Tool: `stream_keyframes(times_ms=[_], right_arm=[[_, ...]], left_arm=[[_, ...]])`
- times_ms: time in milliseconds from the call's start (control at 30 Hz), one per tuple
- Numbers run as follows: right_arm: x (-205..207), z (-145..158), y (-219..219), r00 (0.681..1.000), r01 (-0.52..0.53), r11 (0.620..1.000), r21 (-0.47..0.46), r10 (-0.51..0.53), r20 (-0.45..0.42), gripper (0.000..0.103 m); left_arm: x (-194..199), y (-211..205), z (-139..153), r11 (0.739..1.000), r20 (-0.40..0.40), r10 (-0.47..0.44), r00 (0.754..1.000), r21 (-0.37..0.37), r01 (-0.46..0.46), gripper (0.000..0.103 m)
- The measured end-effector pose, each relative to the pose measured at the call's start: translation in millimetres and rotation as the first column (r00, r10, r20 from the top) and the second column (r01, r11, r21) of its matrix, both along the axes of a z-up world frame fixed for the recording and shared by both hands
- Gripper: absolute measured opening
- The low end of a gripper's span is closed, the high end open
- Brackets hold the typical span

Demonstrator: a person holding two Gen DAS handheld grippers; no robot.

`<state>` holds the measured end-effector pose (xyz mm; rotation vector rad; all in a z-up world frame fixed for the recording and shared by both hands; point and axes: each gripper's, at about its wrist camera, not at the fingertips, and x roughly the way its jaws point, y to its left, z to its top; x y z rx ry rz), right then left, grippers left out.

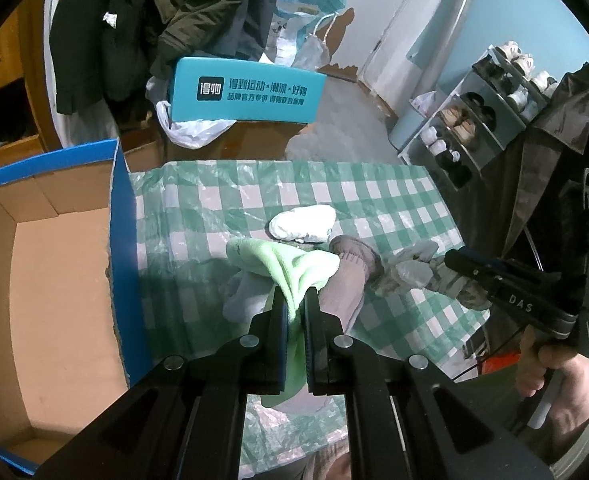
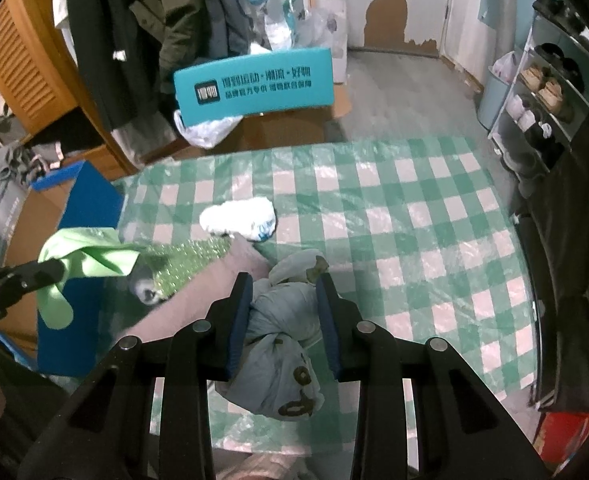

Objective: Organize soft objects
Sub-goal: 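Carry the green cloth with the left tool and the sock bundle with the right tool over the box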

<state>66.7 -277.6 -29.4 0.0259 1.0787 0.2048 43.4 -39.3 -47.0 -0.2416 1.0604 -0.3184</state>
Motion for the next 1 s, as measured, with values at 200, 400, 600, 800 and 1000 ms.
stream_keyframes(times_ms=[200, 400, 600, 800, 1000], right_arm=[[-1, 14, -2, 0.999, 0.005, 1.0, 0.019, -0.006, 0.039, 0.031], [-1, 25, 3, 0.998, -0.005, 0.999, 0.031, 0.003, 0.066, 0.031], [-2, 35, 14, 0.996, -0.029, 0.999, 0.035, 0.026, 0.09, 0.031], [-3, 44, 28, 0.993, -0.058, 0.998, 0.038, 0.054, 0.109, 0.031], [-2, 53, 46, 0.988, -0.093, 0.995, 0.04, 0.087, 0.124, 0.031]], left_arm=[[0, 4, 10, 1.0, 0.016, 0.01, 1.0, -0.014, -0.01, 0.007], [-3, 8, 18, 1.0, 0.032, 0.017, 0.999, -0.02, -0.017, 0.007], [-8, 13, 28, 1.0, 0.067, 0.026, 0.997, -0.002, -0.026, 0.007], [-13, 21, 35, 0.999, 0.092, 0.037, 0.995, 0.017, -0.039, 0.007], [-20, 33, 42, 0.998, 0.111, 0.058, 0.992, 0.023, -0.061, 0.007]])
